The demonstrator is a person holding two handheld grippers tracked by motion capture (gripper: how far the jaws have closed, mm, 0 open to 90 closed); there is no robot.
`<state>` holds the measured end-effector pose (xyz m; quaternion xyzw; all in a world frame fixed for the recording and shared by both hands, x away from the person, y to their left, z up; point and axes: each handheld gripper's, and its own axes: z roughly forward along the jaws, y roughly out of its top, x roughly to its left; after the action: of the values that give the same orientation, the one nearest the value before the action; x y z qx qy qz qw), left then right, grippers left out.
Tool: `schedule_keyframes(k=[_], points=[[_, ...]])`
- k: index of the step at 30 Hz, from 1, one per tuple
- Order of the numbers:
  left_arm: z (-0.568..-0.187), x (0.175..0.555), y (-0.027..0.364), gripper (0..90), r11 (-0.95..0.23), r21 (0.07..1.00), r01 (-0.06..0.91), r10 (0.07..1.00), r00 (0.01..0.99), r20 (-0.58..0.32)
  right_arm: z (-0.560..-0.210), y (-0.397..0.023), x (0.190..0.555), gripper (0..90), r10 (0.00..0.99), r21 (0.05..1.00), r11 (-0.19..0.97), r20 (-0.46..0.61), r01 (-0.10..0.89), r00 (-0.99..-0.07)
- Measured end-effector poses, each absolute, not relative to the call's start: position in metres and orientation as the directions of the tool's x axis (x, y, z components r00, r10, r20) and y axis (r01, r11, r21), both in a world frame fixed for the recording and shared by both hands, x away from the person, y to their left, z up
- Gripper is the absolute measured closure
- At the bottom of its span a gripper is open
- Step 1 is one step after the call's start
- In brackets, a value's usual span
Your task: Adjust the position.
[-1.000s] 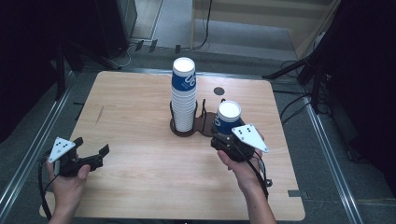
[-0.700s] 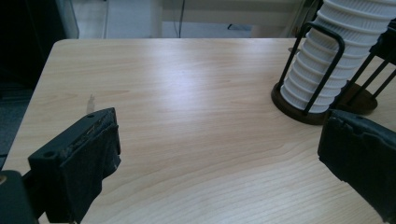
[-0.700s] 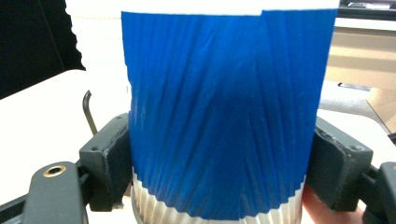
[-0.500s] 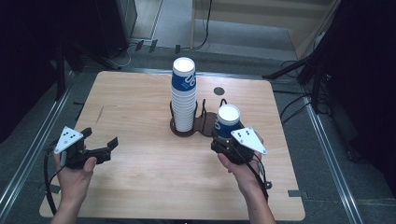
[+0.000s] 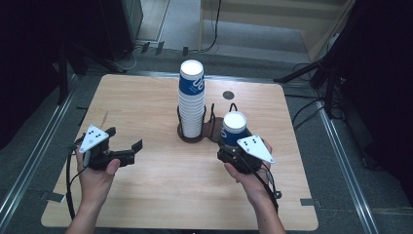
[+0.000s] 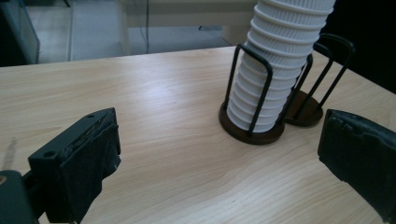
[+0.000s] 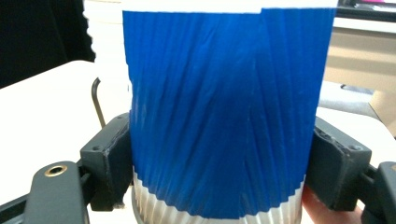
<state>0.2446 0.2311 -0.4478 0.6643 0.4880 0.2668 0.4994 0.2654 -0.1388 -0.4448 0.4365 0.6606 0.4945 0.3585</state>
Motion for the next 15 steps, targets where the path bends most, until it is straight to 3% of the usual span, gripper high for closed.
schedule_keyframes(k=[15], points=[[-0.439, 0.249, 0.194, 0.0, -0.088, 0.927, 0.363, 0.860, 0.498, -0.113, -0.458, -0.123, 0.262, 20.1, 0.917, 0.956, 0.207, -0.115, 0.209, -0.382]])
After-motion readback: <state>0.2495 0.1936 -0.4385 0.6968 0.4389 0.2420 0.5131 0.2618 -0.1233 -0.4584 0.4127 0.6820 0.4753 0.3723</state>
